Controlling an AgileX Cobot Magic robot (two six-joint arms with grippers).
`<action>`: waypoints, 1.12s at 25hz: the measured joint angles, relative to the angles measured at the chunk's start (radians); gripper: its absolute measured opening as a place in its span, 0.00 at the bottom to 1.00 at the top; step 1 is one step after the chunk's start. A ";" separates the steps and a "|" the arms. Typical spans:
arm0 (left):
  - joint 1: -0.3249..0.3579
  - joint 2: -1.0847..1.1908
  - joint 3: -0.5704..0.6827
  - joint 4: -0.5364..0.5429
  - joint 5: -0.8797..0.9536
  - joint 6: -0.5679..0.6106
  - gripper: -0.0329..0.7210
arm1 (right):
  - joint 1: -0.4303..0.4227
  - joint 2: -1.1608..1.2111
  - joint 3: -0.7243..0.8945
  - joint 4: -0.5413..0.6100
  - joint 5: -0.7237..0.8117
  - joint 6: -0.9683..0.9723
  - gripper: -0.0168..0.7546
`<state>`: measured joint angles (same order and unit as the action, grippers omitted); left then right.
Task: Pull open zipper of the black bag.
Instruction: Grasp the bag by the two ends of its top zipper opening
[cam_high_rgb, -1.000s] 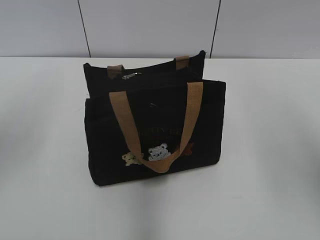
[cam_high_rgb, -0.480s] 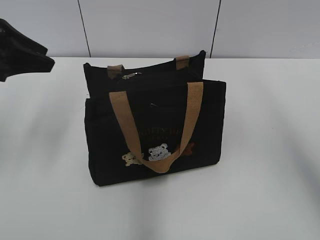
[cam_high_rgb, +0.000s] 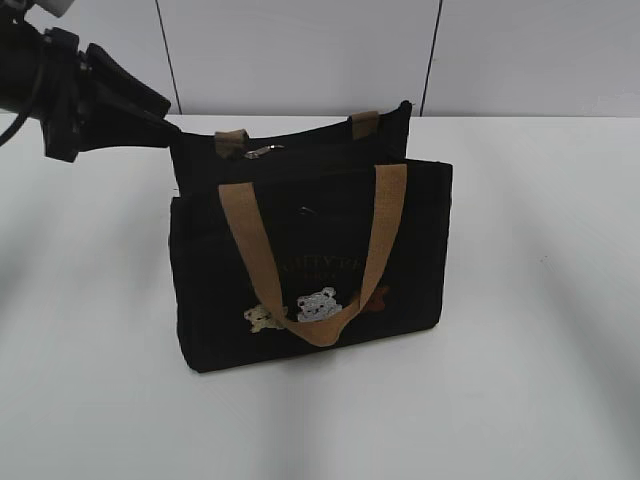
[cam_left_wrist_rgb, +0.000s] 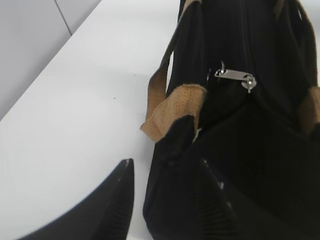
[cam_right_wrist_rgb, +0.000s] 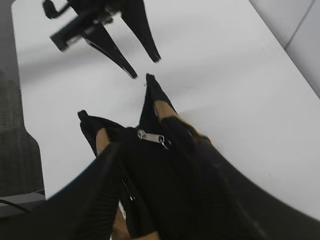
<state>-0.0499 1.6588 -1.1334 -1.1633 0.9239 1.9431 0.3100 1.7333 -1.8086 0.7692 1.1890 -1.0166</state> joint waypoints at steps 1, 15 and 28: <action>-0.007 0.018 -0.012 -0.001 0.004 0.001 0.46 | 0.000 0.013 -0.010 0.022 0.004 -0.012 0.49; -0.036 0.107 -0.046 0.045 0.014 0.001 0.45 | 0.000 0.079 -0.037 0.086 0.008 -0.062 0.49; -0.036 0.107 -0.046 0.023 0.008 0.005 0.12 | 0.011 0.156 -0.037 0.164 -0.029 -0.387 0.46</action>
<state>-0.0861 1.7654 -1.1791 -1.1402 0.9321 1.9481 0.3207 1.8890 -1.8453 0.9329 1.1599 -1.4034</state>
